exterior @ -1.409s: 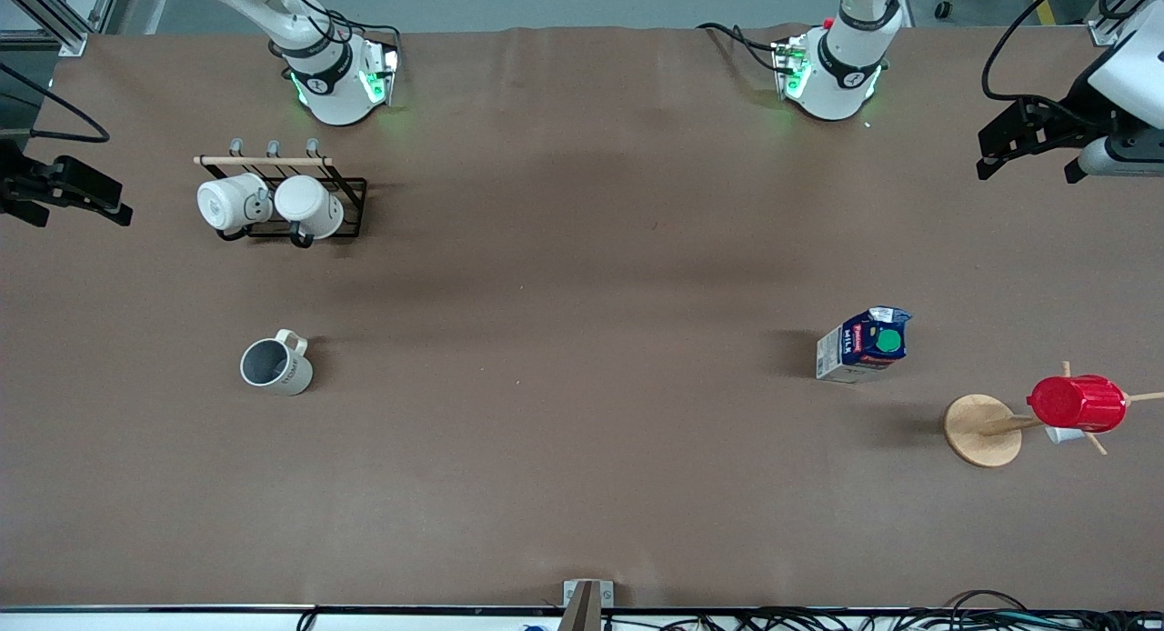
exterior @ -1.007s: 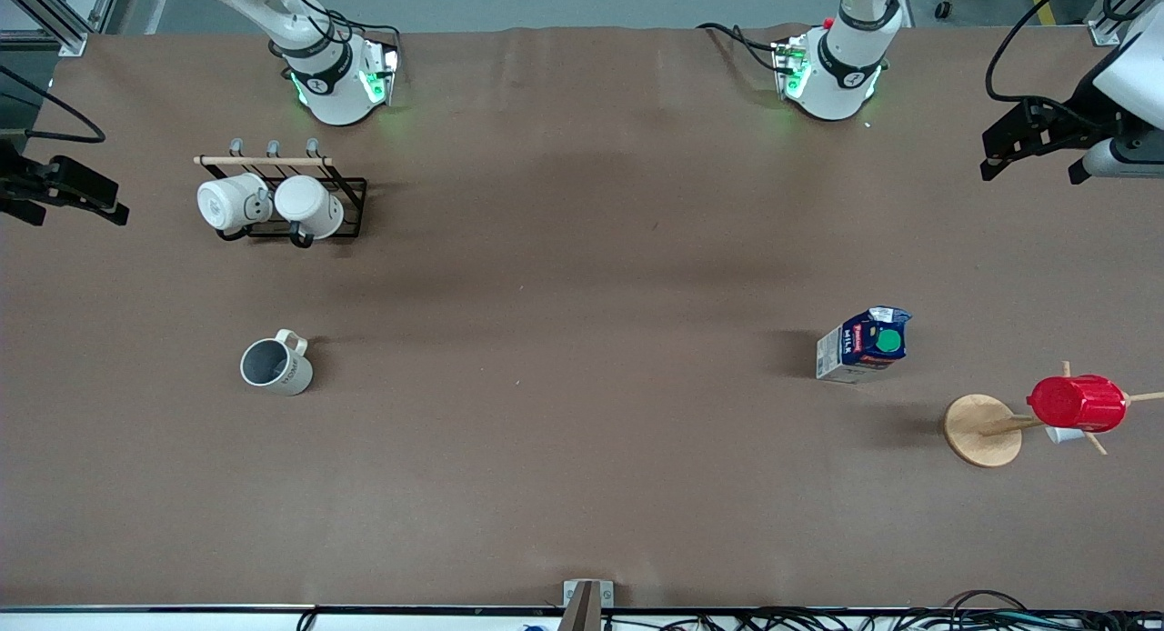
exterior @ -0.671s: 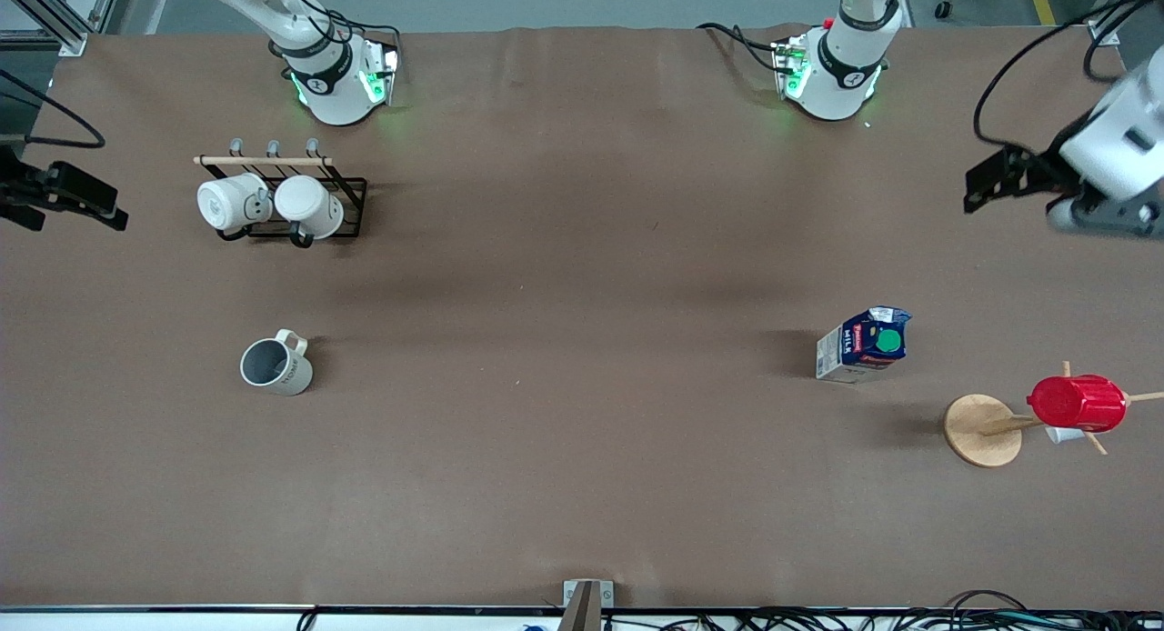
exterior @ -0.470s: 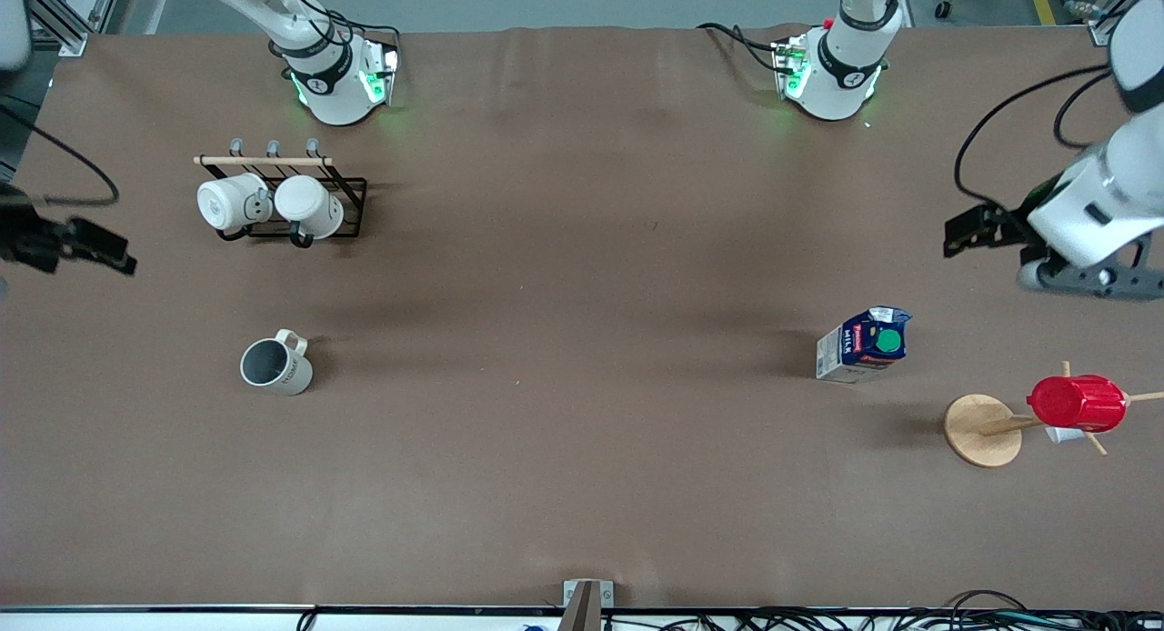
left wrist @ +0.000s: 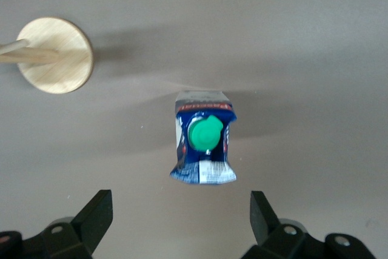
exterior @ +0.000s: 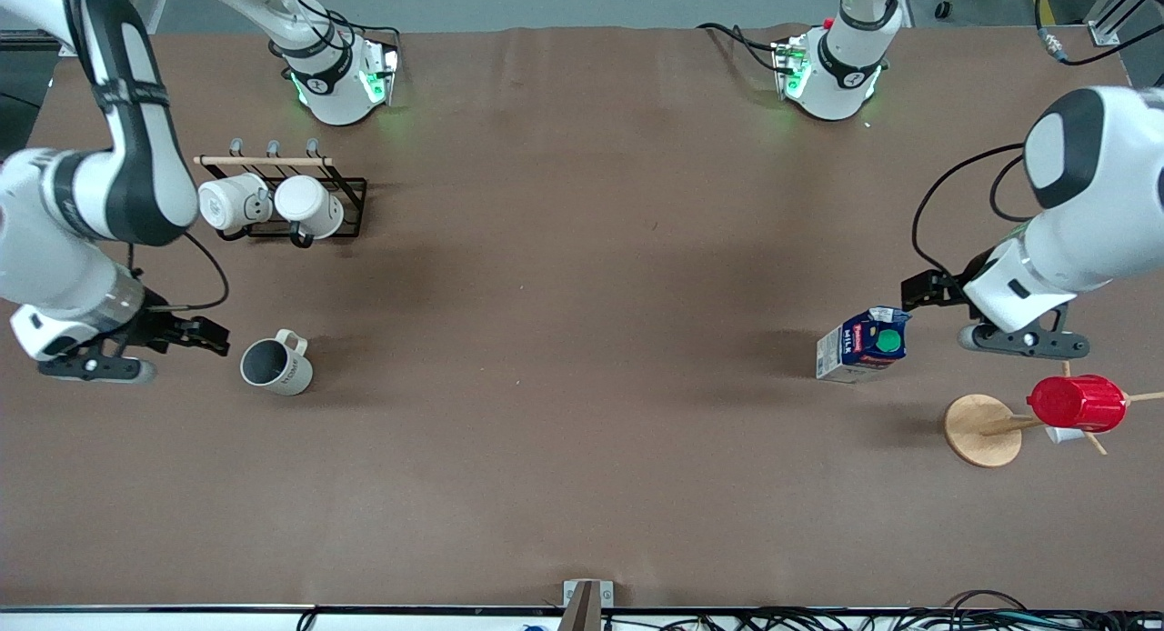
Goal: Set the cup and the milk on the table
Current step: 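Grasp the white mug with the right gripper while the left gripper grasps the milk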
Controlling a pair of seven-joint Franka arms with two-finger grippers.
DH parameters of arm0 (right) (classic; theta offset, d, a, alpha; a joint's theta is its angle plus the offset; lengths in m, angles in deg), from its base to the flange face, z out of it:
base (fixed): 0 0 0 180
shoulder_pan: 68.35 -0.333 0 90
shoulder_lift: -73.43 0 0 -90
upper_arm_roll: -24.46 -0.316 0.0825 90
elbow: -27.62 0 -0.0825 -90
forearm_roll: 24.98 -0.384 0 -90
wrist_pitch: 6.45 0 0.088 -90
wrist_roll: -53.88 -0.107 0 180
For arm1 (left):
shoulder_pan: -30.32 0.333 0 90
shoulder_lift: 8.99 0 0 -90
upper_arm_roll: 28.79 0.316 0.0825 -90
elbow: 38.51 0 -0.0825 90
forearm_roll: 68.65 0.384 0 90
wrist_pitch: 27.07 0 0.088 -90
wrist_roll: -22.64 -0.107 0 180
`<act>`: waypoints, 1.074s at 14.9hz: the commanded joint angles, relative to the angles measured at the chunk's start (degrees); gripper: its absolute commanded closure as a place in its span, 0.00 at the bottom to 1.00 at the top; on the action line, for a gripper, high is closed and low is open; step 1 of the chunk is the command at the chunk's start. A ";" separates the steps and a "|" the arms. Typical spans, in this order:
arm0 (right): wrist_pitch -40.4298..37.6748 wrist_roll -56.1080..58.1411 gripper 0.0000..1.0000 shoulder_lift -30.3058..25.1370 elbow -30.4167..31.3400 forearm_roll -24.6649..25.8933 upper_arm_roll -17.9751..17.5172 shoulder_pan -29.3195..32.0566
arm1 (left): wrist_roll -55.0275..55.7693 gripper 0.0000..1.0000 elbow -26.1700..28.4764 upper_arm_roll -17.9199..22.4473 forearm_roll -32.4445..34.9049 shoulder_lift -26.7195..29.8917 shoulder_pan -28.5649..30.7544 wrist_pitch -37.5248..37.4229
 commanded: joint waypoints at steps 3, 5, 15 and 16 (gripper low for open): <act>6.45 0.80 0.00 6.49 1.26 0.38 -0.18 -0.35 | 0.36 0.00 0.83 -0.24 1.02 -4.00 -1.53 4.42; 8.47 1.93 0.00 8.25 1.62 0.38 -0.18 -0.35 | 0.28 0.02 1.26 -0.24 1.11 -5.06 -1.54 4.60; 12.88 2.56 0.89 10.11 3.20 0.29 -0.18 -0.18 | 0.28 0.45 4.60 -0.24 1.20 -6.30 -1.45 8.46; 12.88 2.30 1.00 10.19 3.03 0.12 -0.18 -0.09 | 0.28 0.50 4.60 -0.24 1.11 -6.30 -1.45 8.46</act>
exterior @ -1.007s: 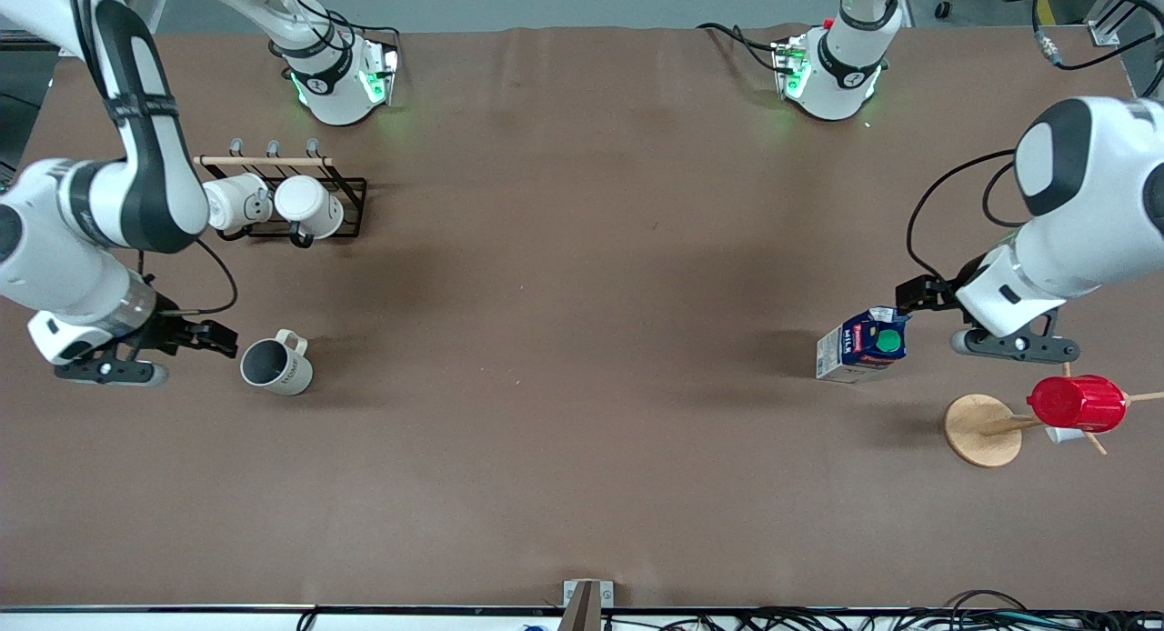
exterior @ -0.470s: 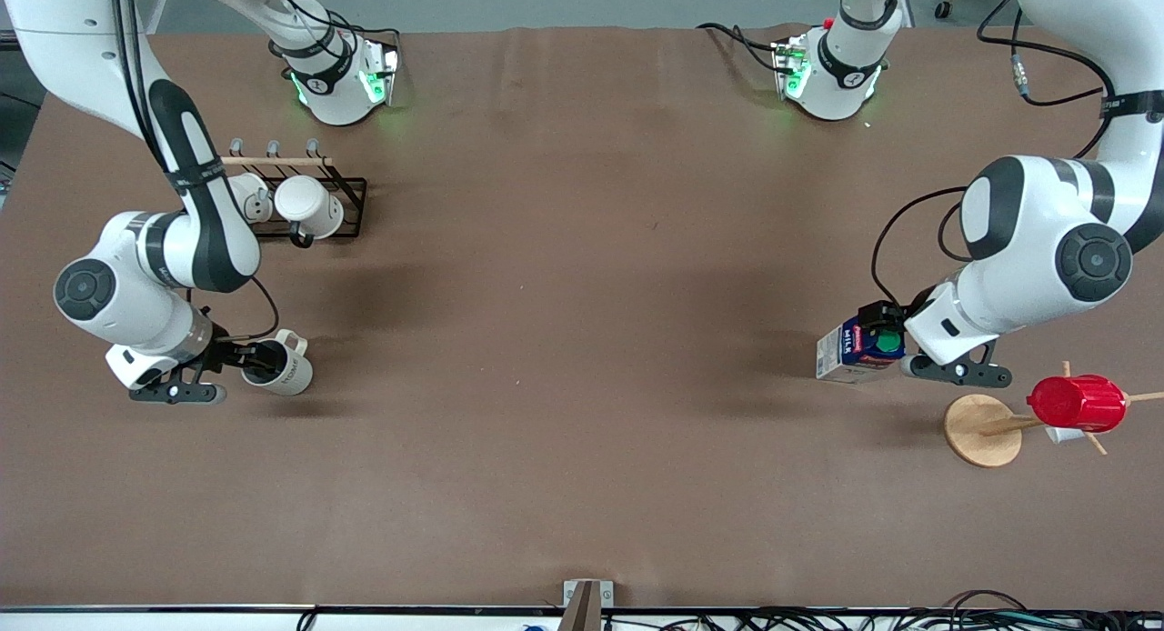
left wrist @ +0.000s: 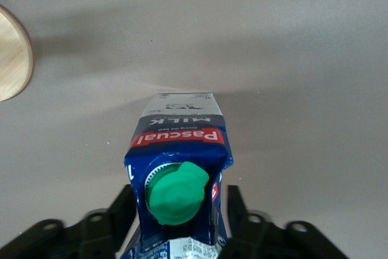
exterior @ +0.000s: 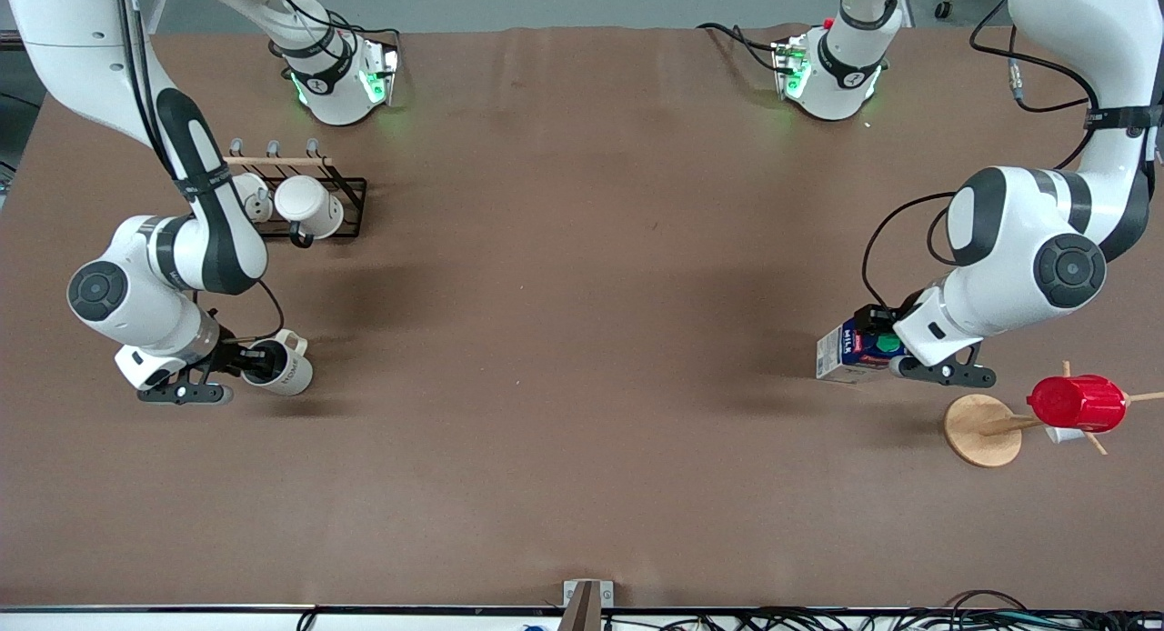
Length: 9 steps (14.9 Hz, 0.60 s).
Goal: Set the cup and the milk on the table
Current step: 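Grasp the white mug with the right gripper while the left gripper grasps the milk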
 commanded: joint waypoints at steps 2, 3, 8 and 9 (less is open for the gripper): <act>0.64 0.16 1.00 -0.26 0.57 0.03 -0.08 0.40 | 0.26 0.64 0.57 -0.12 1.10 0.57 0.02 0.63; 0.29 0.16 1.00 -0.26 0.14 0.12 -0.08 0.40 | 0.26 0.69 0.22 -0.12 1.10 0.66 0.02 0.45; -10.65 -0.37 1.00 -1.40 -6.78 0.03 -0.61 -0.48 | 0.17 0.74 -2.76 -0.04 1.10 2.50 0.11 -2.43; -16.26 -0.89 1.00 -1.92 -9.77 0.03 -2.00 -1.18 | 0.17 0.74 -5.21 -0.12 1.10 2.59 0.11 -5.23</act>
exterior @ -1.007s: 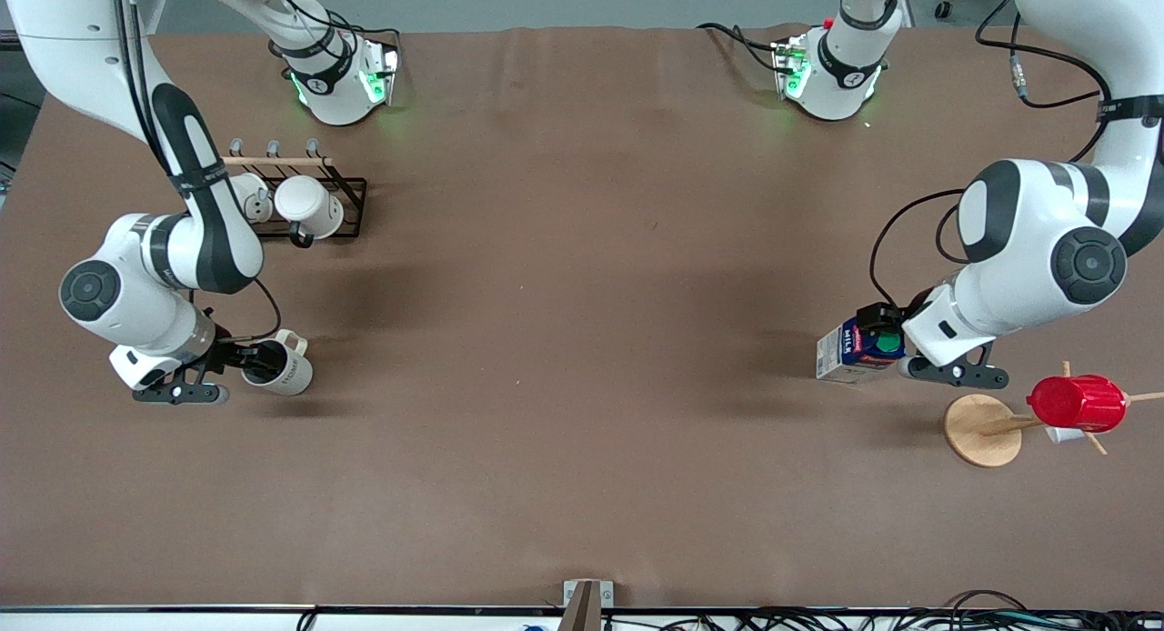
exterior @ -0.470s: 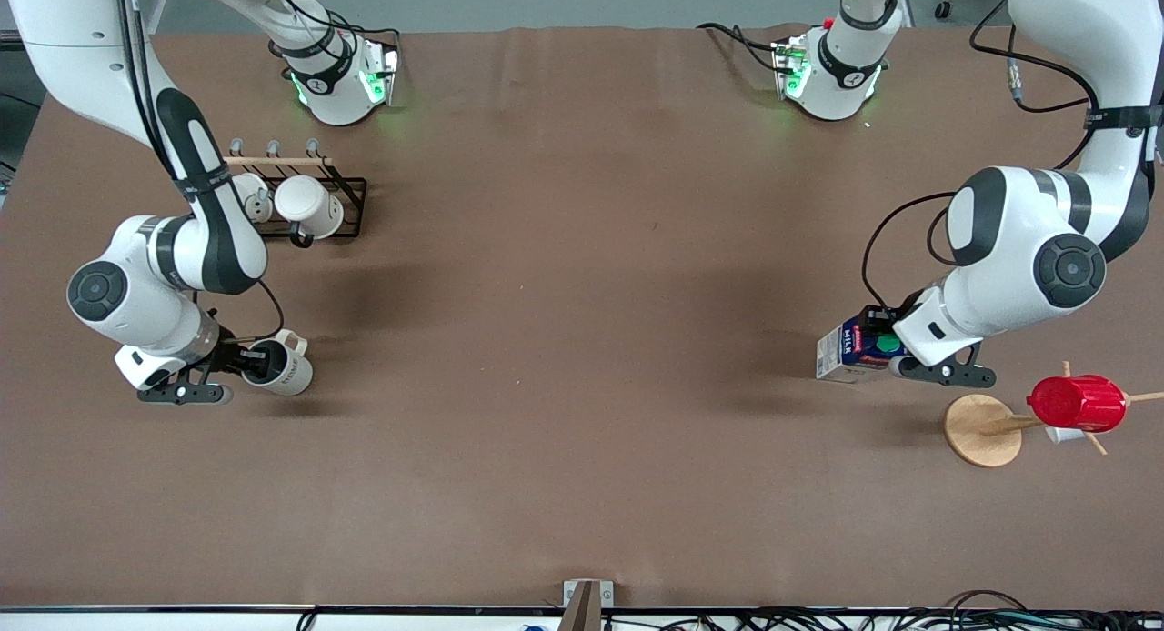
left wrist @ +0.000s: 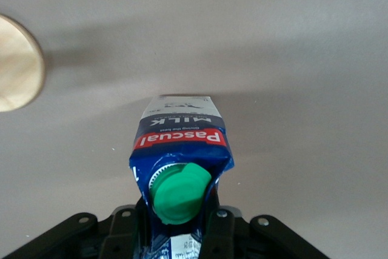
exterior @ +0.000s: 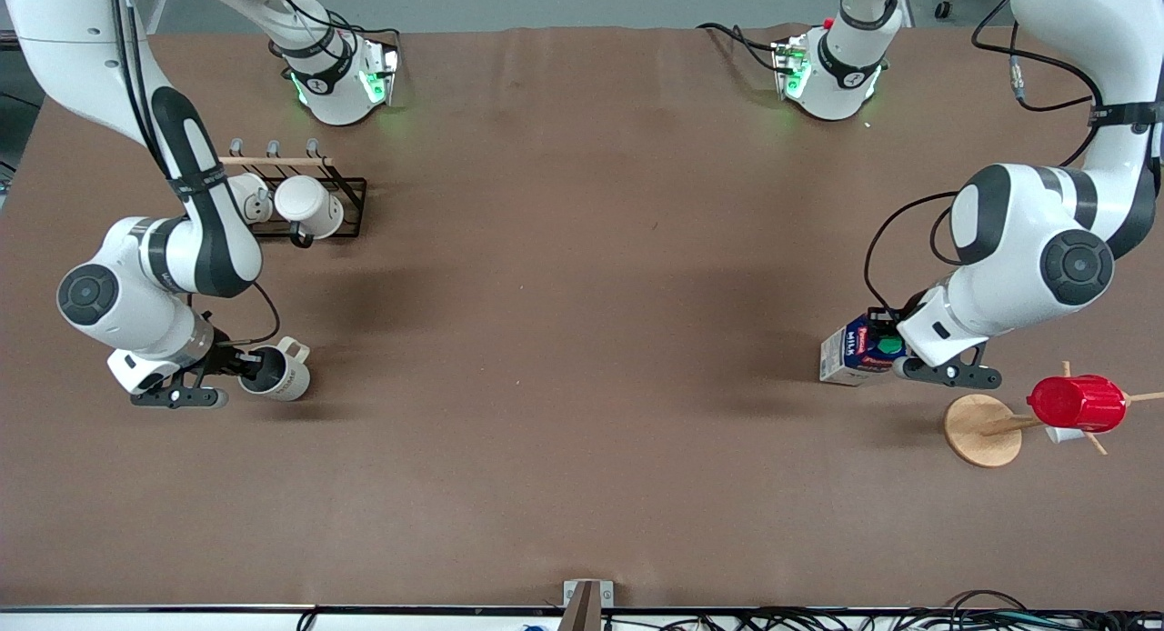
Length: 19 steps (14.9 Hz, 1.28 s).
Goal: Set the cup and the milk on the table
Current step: 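Carry the white mug with the right gripper toward the table middle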
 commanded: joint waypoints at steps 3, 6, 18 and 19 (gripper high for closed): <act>-20.14 -4.04 1.00 -1.90 -12.94 -0.01 -9.11 -1.09 | 0.26 0.74 -9.40 -0.13 0.93 1.73 -0.07 -10.28; -20.00 -11.77 1.00 -1.72 -14.71 -0.01 -16.93 -1.52 | 0.26 0.74 -12.05 -0.21 0.31 1.91 0.02 -12.48; -6.74 -35.49 1.00 11.71 -23.59 11.13 -22.76 -19.44 | 1.49 0.73 -14.96 0.40 0.57 1.91 0.63 -14.51; -5.77 -36.99 1.00 12.51 -23.59 12.80 -22.76 -20.24 | 1.49 0.73 -14.96 0.40 0.57 1.91 0.63 -14.51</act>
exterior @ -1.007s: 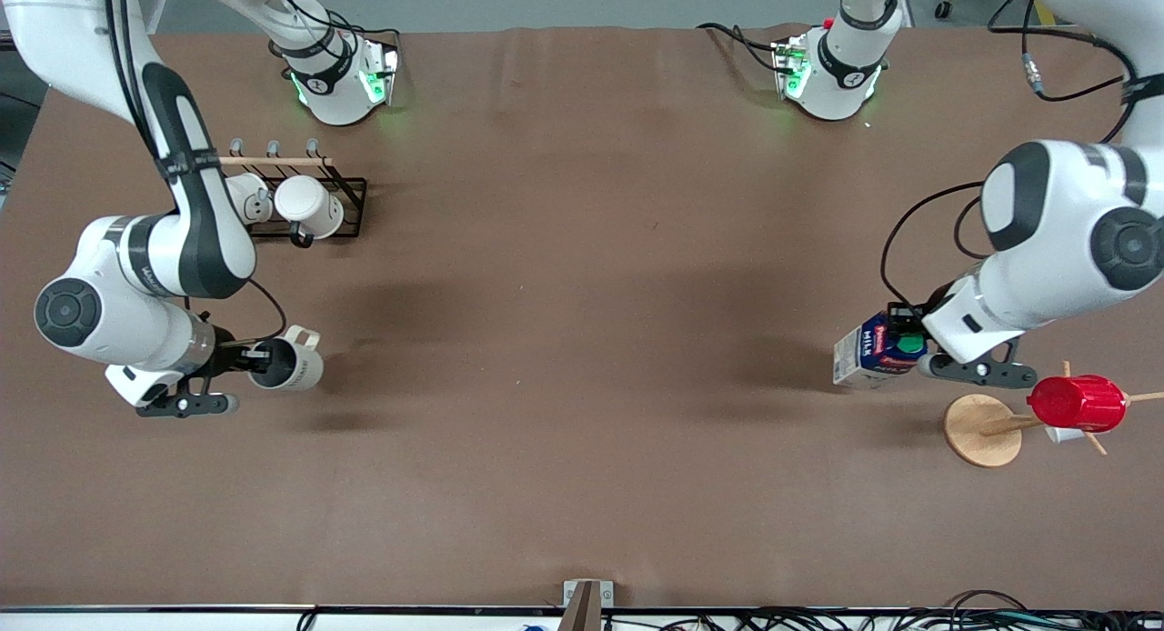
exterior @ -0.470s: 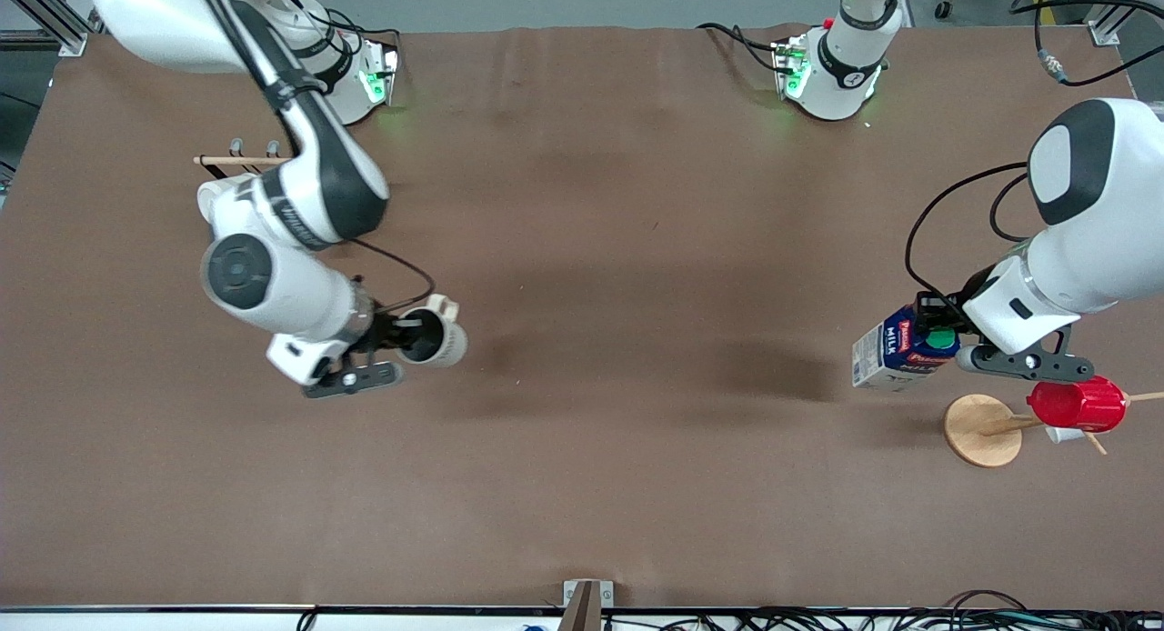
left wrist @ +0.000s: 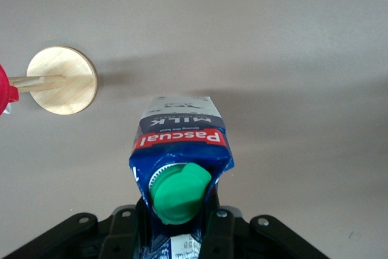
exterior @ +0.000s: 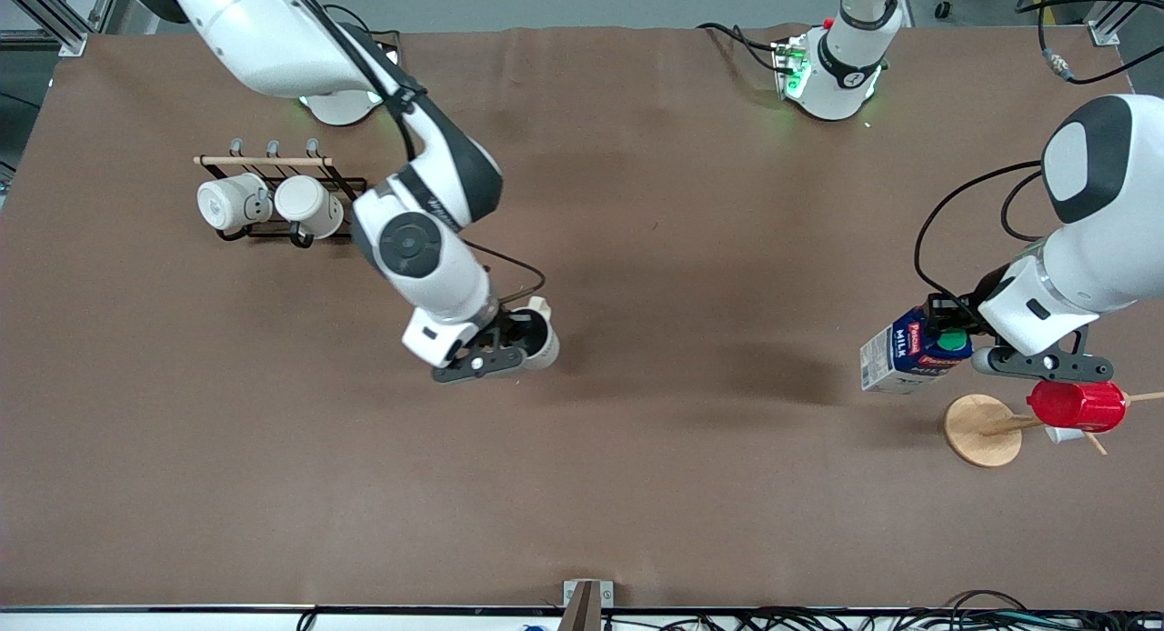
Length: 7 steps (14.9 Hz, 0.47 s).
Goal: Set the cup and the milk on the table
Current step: 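Carry the white mug with the right gripper toward the table middle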
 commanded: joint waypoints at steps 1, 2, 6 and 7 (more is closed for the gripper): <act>1.83 -5.10 1.00 2.97 -1.75 5.28 -0.22 -2.33 | 0.27 0.73 -1.09 0.17 0.66 -0.12 -0.11 -1.19; 2.09 -5.28 1.00 3.41 -1.75 6.25 -0.13 -2.95 | 0.27 0.73 -1.09 0.17 0.66 -0.12 -0.11 -1.18; 7.19 -5.81 0.99 6.66 -1.75 9.86 -0.13 -5.50 | 2.45 0.73 -1.09 -0.27 0.22 -0.38 -0.81 -1.18; 7.28 -6.07 0.99 6.93 -1.75 10.13 -0.22 -5.50 | 4.47 0.73 -1.09 -0.36 0.40 -0.47 -1.07 -1.18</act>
